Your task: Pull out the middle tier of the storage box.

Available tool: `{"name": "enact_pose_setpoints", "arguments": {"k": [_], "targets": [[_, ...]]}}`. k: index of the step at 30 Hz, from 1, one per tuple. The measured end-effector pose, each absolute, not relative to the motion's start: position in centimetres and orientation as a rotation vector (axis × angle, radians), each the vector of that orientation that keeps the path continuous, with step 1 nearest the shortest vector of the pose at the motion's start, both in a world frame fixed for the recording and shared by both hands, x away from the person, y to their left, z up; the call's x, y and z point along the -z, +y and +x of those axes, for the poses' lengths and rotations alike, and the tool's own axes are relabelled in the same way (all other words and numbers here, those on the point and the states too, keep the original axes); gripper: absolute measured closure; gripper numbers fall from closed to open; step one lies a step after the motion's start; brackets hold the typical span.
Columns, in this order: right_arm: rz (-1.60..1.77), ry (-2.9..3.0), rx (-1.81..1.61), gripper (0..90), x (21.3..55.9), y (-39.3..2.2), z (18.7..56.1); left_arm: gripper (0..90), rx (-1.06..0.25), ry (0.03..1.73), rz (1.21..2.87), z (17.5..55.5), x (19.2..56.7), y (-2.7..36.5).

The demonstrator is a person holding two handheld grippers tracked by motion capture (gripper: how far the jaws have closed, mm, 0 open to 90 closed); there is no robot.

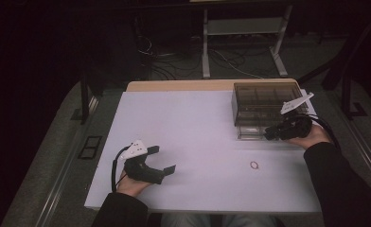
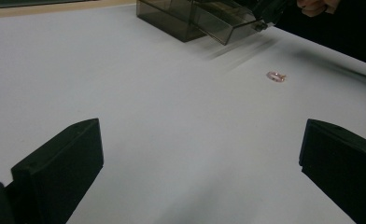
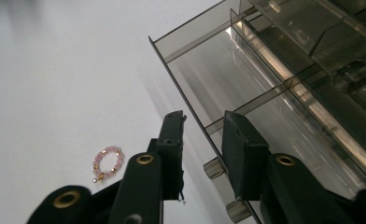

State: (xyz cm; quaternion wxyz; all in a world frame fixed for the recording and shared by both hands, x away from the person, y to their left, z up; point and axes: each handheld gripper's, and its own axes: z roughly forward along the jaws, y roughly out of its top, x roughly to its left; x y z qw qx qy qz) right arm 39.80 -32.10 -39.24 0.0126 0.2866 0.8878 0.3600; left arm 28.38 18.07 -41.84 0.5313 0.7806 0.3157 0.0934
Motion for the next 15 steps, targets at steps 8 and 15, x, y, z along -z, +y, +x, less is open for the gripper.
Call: {"name": "enact_pose_setpoints", "arguments": {"k": [8, 15], "targets": [[0.936, 2.723, -1.074, 52.9, 38.3, -31.8, 38.8, 0.0, -0.224, 0.747, 1.869, 28.3, 41.8, 18.0], [0.983, 2.692, -1.063, 38.9, 37.4, -31.0, 37.8, 0.0, -0.227, 0.749, 1.865, 28.1, 41.8, 18.0]]}}
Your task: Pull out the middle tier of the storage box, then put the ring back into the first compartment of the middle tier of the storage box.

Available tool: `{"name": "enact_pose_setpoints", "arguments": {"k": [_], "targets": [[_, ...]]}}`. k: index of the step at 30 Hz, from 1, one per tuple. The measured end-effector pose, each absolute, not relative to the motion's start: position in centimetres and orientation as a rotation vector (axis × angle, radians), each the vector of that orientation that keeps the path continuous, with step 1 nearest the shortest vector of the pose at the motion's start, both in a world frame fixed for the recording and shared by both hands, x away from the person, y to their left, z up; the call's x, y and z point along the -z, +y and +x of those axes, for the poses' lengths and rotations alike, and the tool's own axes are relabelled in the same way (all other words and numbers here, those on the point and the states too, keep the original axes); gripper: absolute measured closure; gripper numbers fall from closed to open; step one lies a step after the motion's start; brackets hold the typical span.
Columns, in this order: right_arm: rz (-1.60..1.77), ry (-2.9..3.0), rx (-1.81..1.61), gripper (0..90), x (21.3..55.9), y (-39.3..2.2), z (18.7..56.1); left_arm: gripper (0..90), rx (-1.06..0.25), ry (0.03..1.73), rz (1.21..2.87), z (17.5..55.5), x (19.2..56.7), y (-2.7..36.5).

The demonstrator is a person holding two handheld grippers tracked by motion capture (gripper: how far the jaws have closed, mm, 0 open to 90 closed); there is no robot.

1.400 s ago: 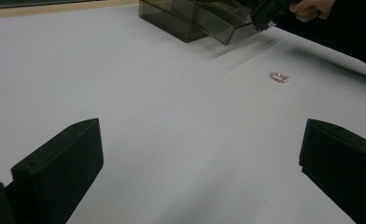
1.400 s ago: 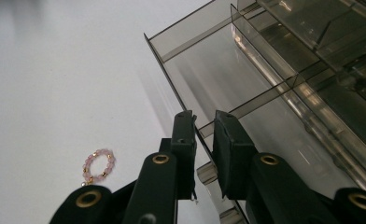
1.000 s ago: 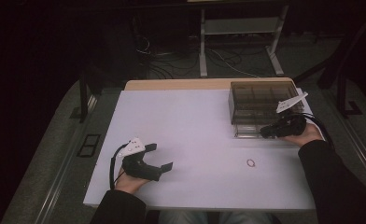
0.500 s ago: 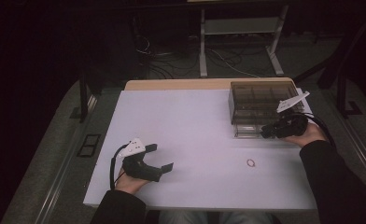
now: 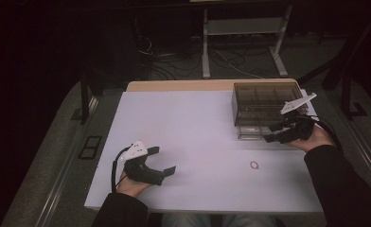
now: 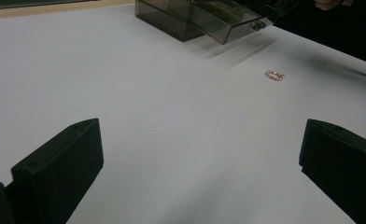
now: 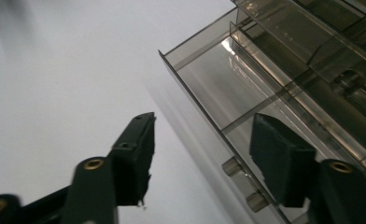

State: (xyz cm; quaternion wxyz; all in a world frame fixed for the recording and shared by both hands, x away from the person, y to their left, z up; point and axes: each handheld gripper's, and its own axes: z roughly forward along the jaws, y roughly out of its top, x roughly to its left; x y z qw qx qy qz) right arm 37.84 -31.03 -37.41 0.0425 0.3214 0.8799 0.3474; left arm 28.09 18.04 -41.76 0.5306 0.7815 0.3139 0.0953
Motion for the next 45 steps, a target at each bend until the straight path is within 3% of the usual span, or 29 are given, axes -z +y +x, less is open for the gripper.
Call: {"name": "enact_pose_setpoints", "arguments": {"k": [4, 18, 45], "targets": [[1.005, 2.684, -1.059, 32.8, 37.1, -30.4, 37.3, 0.0, -0.229, 0.752, 1.864, 28.1, 41.8, 18.1], [1.057, 2.605, -1.156, 28.4, 36.2, -29.8, 34.5, 0.0, -0.233, 0.757, 1.856, 28.0, 41.8, 18.2], [1.114, 2.543, -1.237, 26.9, 38.0, -28.8, 32.4, 0.0, -0.236, 0.755, 1.858, 28.0, 41.7, 18.2]]}}
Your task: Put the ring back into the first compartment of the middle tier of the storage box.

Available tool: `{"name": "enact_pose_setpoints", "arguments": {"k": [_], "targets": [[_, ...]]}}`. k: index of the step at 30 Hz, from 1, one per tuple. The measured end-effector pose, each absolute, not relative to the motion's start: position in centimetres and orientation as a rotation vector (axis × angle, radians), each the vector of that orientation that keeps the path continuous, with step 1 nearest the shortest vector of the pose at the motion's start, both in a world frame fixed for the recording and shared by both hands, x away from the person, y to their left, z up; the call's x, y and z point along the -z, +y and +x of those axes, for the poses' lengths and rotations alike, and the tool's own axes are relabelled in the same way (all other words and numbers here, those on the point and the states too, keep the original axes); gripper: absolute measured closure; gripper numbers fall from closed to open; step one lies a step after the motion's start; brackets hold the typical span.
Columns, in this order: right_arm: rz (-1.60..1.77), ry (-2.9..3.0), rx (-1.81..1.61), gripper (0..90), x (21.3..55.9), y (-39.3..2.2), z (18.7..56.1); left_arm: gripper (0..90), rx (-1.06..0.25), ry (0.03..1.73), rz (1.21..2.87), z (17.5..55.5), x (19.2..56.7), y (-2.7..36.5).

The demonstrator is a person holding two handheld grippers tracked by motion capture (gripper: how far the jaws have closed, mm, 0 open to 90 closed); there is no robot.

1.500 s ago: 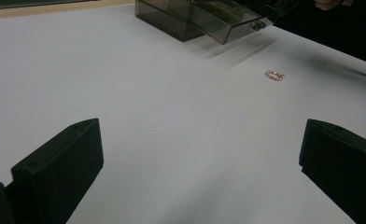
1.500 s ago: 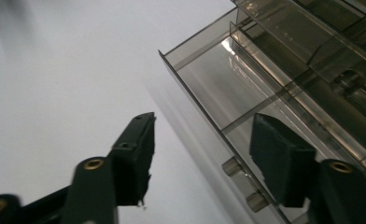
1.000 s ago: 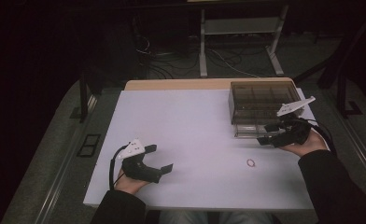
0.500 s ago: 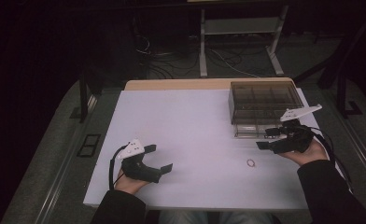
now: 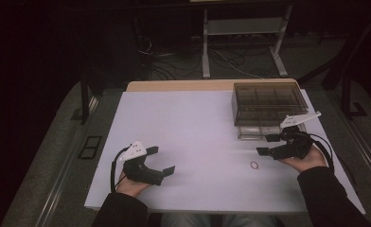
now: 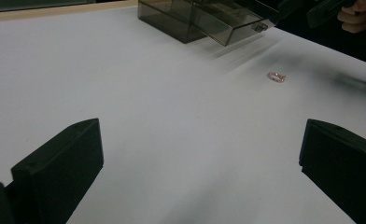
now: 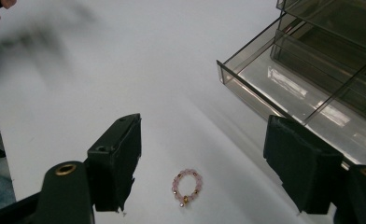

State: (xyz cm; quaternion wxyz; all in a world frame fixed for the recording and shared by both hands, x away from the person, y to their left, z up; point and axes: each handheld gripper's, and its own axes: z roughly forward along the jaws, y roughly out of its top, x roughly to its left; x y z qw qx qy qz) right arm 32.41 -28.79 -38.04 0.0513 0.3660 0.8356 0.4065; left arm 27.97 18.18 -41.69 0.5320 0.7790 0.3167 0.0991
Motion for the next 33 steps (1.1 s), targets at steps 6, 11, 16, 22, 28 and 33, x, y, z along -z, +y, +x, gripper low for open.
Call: {"name": "enact_pose_setpoints", "arguments": {"k": [6, 11, 16, 22, 28, 33], "targets": [[1.113, 2.534, -1.246, 26.9, 38.6, -28.7, 32.4, 0.0, -0.239, 0.750, 1.860, 28.0, 41.7, 18.2], [1.121, 2.538, -1.249, 27.0, 39.3, -28.7, 32.3, 0.0, -0.241, 0.747, 1.864, 28.1, 41.7, 18.1], [1.125, 2.549, -1.235, 27.1, 39.9, -28.7, 32.4, 0.0, -0.241, 0.744, 1.866, 28.1, 41.7, 18.1], [1.124, 2.571, -1.213, 27.3, 40.5, -28.4, 32.4, 0.0, -0.241, 0.738, 1.871, 28.1, 41.6, 18.0], [1.129, 2.594, -1.194, 27.6, 41.1, -28.2, 32.5, 0.0, -0.241, 0.733, 1.878, 28.1, 41.7, 17.9], [1.126, 2.637, -1.148, 29.2, 41.8, -27.7, 32.5, 0.0, -0.241, 0.727, 1.884, 28.2, 41.7, 17.9]]}}
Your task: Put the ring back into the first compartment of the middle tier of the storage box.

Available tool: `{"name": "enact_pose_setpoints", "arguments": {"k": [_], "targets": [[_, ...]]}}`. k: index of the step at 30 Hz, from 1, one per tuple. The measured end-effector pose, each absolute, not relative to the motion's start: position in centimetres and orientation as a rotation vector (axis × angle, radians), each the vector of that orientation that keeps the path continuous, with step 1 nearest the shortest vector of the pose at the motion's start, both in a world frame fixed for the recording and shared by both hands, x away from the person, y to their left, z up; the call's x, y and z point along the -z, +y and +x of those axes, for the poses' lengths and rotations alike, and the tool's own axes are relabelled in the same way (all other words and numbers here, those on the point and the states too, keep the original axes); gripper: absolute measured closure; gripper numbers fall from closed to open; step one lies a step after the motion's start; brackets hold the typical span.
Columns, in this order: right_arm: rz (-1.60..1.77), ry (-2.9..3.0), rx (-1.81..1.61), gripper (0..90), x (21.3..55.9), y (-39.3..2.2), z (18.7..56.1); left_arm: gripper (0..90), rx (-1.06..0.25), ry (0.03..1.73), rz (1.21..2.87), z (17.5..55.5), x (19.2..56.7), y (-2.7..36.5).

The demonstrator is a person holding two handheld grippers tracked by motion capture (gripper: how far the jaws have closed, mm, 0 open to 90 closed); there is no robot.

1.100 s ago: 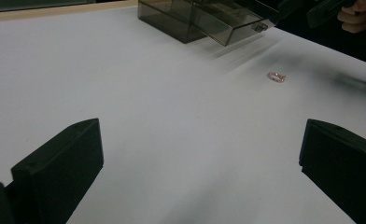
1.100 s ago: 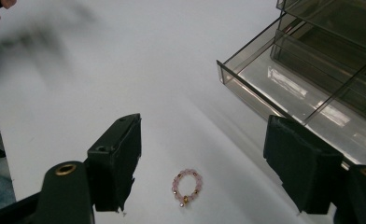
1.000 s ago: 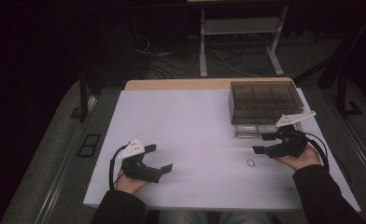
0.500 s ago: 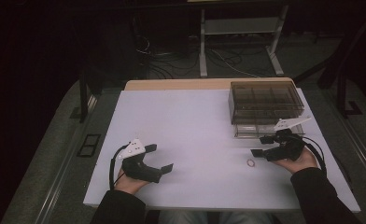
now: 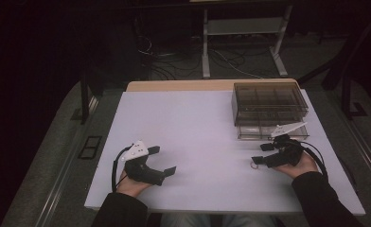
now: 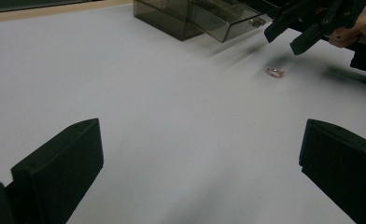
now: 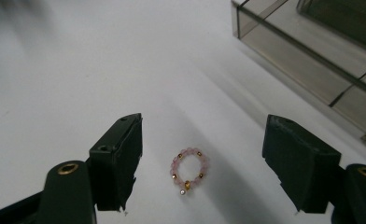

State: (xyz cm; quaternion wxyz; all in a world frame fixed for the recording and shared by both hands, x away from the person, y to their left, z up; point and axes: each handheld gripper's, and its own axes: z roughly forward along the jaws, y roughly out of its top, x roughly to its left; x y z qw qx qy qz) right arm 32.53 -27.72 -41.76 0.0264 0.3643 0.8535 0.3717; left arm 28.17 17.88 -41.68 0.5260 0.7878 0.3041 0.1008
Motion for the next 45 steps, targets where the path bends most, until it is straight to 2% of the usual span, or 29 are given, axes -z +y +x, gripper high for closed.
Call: {"name": "enact_pose_setpoints", "arguments": {"k": [9, 12, 18, 37, 45], "targets": [[1.100, 2.696, -1.106, 40.9, 42.6, -27.1, 32.4, 0.0, -0.238, 0.724, 1.890, 28.2, 41.7, 17.8], [1.092, 2.714, -1.081, 50.3, 42.9, -26.9, 32.4, 0.0, -0.237, 0.725, 1.891, 28.2, 41.7, 17.8], [1.103, 2.719, -1.012, 62.6, 43.3, -26.3, 32.3, 0.0, -0.236, 0.725, 1.894, 28.2, 41.8, 17.7], [1.011, 2.691, -0.861, 83.9, 43.8, -25.5, 31.9, 0.0, -0.236, 0.724, 1.897, 28.2, 41.8, 17.7], [1.015, 2.697, -0.865, 85.2, 43.7, -25.5, 32.0, 0.0, -0.236, 0.722, 1.898, 28.2, 41.8, 17.6]]}}
